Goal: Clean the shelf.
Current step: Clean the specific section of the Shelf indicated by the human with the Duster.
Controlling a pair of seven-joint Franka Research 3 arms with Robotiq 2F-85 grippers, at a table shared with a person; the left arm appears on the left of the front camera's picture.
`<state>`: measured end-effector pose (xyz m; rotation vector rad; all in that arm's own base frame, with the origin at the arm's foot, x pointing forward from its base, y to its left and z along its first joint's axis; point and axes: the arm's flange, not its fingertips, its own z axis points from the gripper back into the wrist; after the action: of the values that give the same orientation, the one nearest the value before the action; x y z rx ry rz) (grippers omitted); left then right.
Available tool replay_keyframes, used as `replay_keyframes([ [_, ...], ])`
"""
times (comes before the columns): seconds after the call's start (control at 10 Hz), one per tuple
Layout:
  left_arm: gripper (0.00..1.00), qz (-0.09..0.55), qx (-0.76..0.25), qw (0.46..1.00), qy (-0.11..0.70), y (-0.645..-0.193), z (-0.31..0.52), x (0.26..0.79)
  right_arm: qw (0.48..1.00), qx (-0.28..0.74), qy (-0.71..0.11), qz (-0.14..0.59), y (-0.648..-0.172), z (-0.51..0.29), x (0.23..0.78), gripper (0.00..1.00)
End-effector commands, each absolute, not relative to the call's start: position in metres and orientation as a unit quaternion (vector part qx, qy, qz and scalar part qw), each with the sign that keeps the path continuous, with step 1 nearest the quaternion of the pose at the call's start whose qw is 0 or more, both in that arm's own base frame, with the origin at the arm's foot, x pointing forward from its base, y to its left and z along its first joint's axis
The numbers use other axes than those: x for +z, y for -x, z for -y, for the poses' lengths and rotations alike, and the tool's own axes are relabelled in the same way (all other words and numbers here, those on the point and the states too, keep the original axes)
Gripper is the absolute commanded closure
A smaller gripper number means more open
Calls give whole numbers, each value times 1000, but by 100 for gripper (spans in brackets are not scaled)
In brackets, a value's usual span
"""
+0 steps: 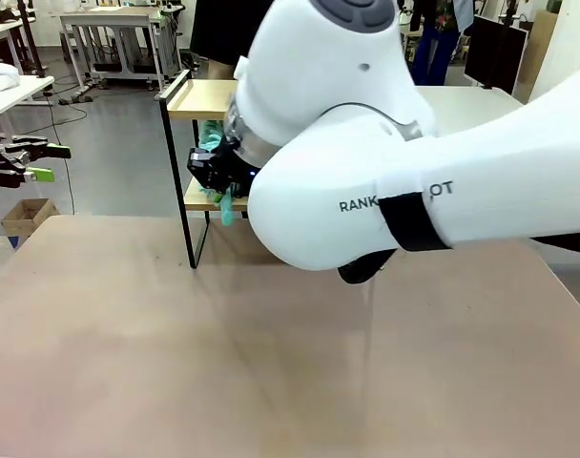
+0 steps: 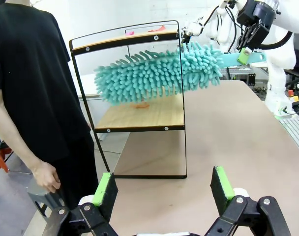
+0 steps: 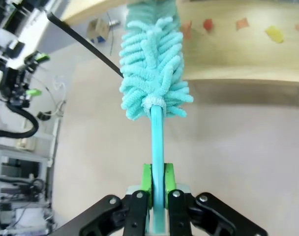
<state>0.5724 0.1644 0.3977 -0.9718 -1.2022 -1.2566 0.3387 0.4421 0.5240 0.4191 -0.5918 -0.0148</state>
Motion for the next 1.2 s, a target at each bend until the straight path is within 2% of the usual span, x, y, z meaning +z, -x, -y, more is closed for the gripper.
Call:
replay_keyframes([
  [0.0, 0, 507, -530, 544, 408, -570, -164, 400, 929, -20, -201, 311, -364, -495, 515, 87],
  [0.3, 0, 507, -530, 544, 408, -570, -164, 400, 930, -45, -181, 315, -381, -519, 504, 87],
  [1.1, 0, 507, -530, 544, 408, -570, -164, 400, 938, -34, -180, 293, -404, -549, 473, 87],
])
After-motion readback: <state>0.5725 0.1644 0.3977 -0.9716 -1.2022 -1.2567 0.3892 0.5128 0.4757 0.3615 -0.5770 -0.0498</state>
